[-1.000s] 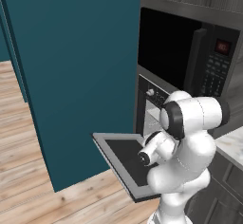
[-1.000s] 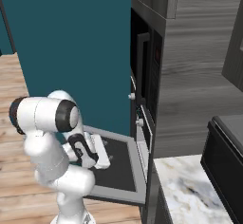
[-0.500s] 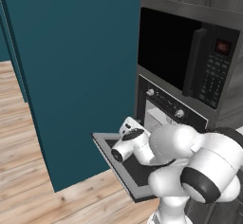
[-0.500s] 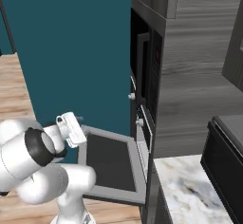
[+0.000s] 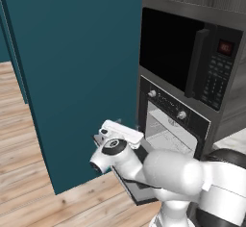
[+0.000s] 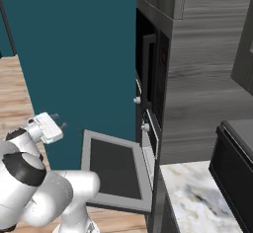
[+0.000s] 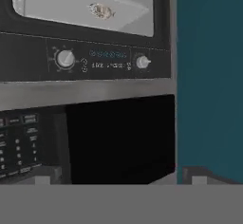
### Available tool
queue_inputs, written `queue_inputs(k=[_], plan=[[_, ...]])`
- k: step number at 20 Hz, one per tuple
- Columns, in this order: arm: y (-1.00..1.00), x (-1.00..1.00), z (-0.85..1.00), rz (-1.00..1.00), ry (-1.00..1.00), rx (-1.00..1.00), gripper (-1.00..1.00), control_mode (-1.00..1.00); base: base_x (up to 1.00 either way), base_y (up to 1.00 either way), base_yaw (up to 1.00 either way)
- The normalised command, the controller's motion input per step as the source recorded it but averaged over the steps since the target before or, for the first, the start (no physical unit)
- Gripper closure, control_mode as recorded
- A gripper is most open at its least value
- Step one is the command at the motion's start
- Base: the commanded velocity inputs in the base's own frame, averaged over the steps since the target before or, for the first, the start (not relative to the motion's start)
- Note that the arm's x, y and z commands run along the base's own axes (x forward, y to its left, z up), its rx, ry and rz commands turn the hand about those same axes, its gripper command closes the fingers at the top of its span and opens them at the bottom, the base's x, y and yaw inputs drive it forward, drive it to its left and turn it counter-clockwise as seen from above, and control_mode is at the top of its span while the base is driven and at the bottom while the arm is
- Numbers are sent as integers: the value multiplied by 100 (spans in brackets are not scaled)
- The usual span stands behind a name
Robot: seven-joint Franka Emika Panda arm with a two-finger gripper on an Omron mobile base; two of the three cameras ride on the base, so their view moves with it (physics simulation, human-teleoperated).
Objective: Place the fish on the top rack of the oven, and slide the tray back inside. Close the oven door.
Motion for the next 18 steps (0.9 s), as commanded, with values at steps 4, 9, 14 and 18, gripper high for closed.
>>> queue_inputs(k=[4, 9, 14, 18], plan=[[100, -1, -33, -4, 8, -46, -100, -100, 0, 0, 0], [100, -1, -80, -9, 3, -43, -100, -100, 0, 0, 0], [90, -66, -50, -31, -14, -36, -100, -100, 0, 0, 0], [83, -33, -27, -39, -13, -13, -100, -100, 0, 0, 0]])
